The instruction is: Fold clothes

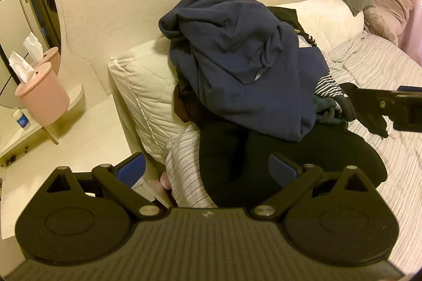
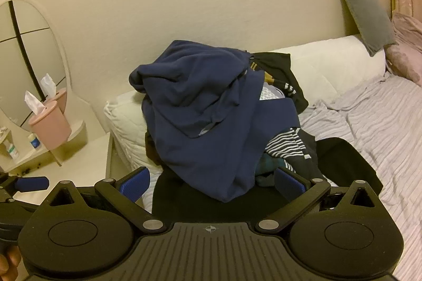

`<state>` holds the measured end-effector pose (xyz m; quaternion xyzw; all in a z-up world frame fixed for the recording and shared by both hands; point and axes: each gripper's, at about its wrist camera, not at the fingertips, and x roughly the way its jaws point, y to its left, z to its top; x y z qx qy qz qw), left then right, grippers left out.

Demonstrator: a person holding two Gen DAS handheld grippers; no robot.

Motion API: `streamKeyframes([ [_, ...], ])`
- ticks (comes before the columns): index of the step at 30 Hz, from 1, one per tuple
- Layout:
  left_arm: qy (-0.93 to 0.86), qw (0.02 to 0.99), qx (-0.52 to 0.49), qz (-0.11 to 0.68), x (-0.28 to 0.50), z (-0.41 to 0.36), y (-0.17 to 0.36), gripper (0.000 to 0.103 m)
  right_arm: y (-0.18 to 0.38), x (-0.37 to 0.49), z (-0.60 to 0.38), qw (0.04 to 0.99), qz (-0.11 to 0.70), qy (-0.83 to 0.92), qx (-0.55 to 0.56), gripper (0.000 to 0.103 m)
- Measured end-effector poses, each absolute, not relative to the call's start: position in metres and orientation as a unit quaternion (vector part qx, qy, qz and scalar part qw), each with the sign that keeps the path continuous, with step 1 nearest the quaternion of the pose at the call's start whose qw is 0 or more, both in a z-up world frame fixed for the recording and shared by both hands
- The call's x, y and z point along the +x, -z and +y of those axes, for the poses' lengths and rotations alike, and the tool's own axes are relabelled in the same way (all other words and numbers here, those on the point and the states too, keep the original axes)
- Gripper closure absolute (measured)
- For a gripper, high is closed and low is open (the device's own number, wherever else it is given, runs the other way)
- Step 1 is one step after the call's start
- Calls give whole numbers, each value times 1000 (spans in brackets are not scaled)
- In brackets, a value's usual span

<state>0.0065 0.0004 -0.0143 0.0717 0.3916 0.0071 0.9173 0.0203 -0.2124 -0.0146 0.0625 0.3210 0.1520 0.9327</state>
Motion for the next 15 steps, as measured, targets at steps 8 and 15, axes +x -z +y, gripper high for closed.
streamKeyframes([
  [8,-6,916,69,396,7,1,16,5,15,22,-213,931,327,-151,64,0],
  [15,8,918,73,390,6,-2,17,5,15,17,-218,930,327,-155,65,0],
])
